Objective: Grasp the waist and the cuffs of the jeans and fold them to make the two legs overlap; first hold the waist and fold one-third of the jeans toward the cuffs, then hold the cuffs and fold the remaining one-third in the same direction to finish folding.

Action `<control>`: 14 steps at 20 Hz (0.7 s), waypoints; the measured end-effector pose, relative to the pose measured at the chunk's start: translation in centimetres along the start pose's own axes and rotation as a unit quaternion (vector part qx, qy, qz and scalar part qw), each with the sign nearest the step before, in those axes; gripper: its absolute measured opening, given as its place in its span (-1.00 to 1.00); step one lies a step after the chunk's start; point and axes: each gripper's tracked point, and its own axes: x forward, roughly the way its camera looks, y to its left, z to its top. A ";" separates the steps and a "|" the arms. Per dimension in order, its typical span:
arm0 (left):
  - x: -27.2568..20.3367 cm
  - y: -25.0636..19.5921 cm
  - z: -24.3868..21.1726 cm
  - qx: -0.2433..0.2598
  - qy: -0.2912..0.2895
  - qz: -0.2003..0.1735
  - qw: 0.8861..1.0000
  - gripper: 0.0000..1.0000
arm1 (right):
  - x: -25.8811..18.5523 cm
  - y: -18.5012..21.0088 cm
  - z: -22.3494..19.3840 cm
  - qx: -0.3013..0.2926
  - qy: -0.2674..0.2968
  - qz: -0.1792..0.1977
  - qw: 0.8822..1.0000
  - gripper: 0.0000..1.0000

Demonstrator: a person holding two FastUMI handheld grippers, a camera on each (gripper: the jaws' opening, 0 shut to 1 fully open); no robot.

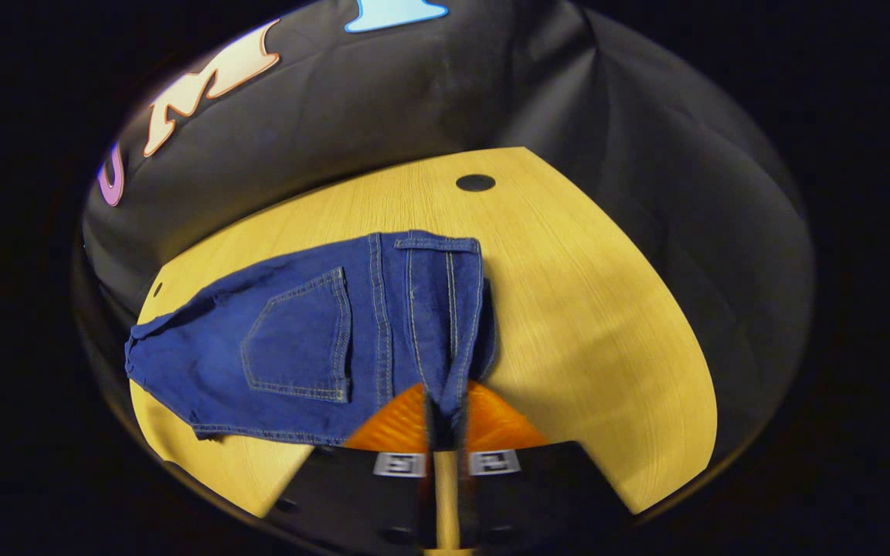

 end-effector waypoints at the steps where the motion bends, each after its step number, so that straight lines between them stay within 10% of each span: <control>1: 0.0 0.3 -0.2 -0.003 0.001 -0.002 1.000 0.89 | -0.5 0.1 -0.2 0.014 0.008 0.003 1.000 -0.92; 14: 2.6 7.2 -1.5 0.022 0.033 -0.061 0.997 0.89 | -8.4 2.4 3.4 0.007 -0.108 -0.058 0.992 -0.94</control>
